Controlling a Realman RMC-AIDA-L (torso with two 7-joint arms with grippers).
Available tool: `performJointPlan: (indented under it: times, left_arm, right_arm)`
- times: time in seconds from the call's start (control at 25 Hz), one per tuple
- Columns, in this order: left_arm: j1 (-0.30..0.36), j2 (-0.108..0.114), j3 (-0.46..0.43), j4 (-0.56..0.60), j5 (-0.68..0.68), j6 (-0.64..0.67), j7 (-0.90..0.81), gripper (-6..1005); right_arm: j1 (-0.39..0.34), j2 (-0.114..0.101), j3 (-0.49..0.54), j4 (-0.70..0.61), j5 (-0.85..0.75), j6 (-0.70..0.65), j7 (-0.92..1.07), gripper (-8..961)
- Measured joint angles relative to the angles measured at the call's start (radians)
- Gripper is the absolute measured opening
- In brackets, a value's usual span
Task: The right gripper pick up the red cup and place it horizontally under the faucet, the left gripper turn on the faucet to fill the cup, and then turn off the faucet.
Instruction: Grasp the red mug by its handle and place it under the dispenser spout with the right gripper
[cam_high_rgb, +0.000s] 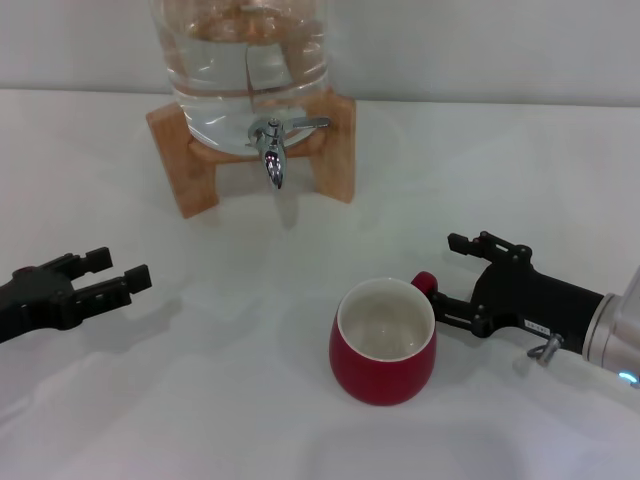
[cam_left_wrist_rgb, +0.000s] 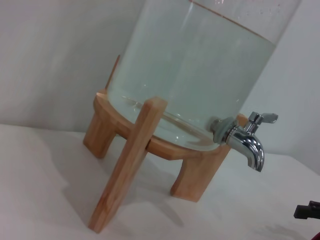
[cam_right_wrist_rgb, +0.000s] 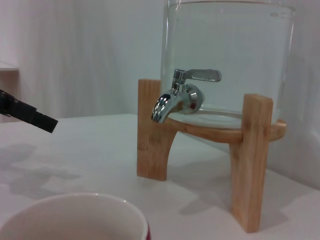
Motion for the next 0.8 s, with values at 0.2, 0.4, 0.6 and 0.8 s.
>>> performJointPlan:
  times: [0.2, 0.4, 0.6, 0.8]
  left_arm:
    - [-0.001, 0.0, -0.002, 0.0, 0.0, -0.001, 0.0, 886]
    - [0.0, 0.0, -0.003, 0.0, 0.0, -0.001, 0.0, 886]
    - [0.0, 0.0, -0.003, 0.0, 0.0, 0.0, 0.0, 886]
    - [0.0, 0.002, -0.004, 0.0, -0.003, 0.001, 0.0, 886]
  right_arm:
    - [0.002, 0.0, 0.0, -0.002, 0.0, 0.001, 0.0, 782]
    - [0.003, 0.0, 0.0, 0.0, 0.011, 0.002, 0.001, 782]
    - [0.003, 0.0, 0.001, 0.0, 0.012, 0.002, -0.001, 741]
    - [0.0, 0.0, 0.0, -0.001, 0.012, 0.005, -0.01, 690]
